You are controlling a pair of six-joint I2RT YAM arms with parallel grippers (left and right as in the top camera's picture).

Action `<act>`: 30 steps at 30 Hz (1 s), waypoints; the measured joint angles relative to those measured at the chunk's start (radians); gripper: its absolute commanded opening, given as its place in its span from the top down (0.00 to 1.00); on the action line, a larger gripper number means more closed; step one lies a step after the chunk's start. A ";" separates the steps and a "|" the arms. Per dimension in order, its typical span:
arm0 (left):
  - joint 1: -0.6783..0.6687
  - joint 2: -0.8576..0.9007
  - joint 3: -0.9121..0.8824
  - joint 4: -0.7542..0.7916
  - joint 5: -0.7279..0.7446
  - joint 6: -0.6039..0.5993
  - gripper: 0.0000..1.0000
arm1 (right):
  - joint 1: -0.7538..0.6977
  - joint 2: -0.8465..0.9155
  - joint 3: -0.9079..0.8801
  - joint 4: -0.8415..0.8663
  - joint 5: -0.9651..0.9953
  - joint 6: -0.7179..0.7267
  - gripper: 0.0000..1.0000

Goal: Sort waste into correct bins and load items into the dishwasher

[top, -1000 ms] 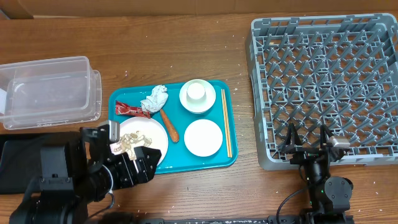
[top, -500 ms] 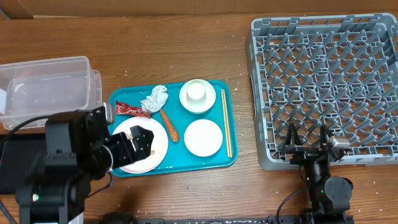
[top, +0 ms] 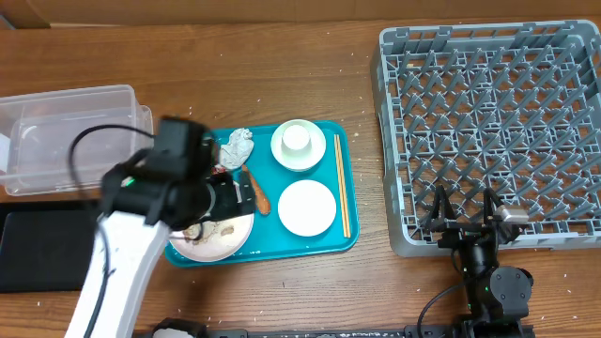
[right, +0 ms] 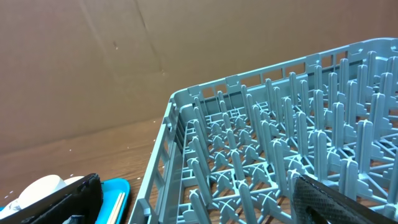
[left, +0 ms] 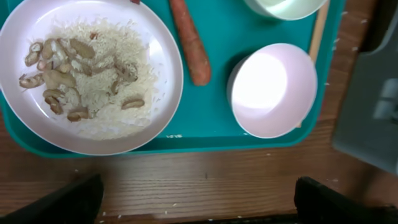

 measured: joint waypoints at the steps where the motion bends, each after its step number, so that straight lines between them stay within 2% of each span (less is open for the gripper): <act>1: -0.021 0.021 0.000 0.002 -0.021 -0.013 0.00 | 0.000 0.000 0.000 0.000 0.000 0.000 0.00; 7: -0.118 0.166 0.000 0.005 -0.134 -0.084 0.00 | 0.000 0.000 0.000 0.001 0.000 0.000 0.00; 12: -0.129 0.287 0.000 0.006 -0.166 -0.096 0.00 | 0.000 0.000 0.000 0.000 0.000 0.000 0.00; 23: -0.130 0.541 0.000 0.009 -0.158 -0.086 0.00 | 0.000 0.000 0.000 0.000 0.000 0.000 0.00; 30: -0.143 0.580 0.000 0.069 -0.155 -0.050 0.00 | 0.000 0.000 0.000 0.000 0.000 0.000 0.00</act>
